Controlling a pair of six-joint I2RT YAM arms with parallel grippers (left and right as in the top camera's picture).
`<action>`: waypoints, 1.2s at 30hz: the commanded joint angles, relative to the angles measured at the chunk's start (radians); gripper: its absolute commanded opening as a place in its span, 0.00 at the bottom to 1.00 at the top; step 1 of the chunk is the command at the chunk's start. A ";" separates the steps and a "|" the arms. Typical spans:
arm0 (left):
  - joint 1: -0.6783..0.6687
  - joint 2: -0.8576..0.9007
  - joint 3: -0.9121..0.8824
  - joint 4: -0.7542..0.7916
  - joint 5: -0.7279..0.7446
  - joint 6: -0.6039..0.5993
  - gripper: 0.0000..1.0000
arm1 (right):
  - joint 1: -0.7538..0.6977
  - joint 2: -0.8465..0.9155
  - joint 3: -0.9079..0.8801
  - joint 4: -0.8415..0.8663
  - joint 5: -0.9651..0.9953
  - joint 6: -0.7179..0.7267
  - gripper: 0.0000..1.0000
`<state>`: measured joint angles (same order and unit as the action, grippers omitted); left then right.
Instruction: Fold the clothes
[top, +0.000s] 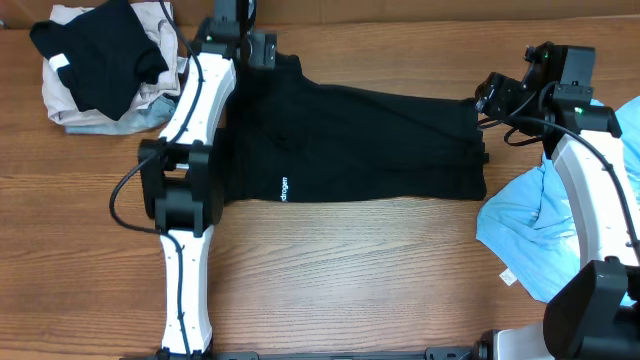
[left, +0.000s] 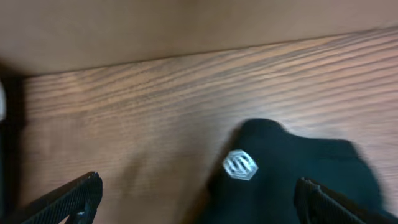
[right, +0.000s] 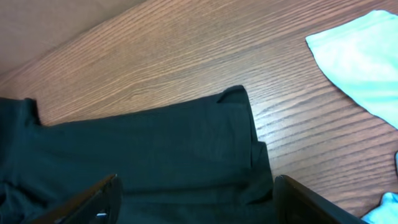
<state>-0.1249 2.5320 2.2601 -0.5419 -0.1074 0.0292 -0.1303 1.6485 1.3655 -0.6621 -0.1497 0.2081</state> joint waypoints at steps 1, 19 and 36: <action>0.003 0.018 0.027 0.058 0.012 0.092 1.00 | 0.002 0.002 0.016 0.003 -0.002 -0.008 0.82; 0.014 0.145 0.026 0.150 0.124 0.098 0.88 | 0.002 0.002 0.014 0.002 -0.002 -0.007 0.83; -0.001 -0.036 0.028 0.042 0.134 0.008 0.04 | 0.039 0.164 0.014 0.121 0.014 -0.030 0.82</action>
<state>-0.1181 2.6354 2.2688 -0.4625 0.0166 0.0689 -0.1017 1.7218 1.3663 -0.5713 -0.1490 0.1894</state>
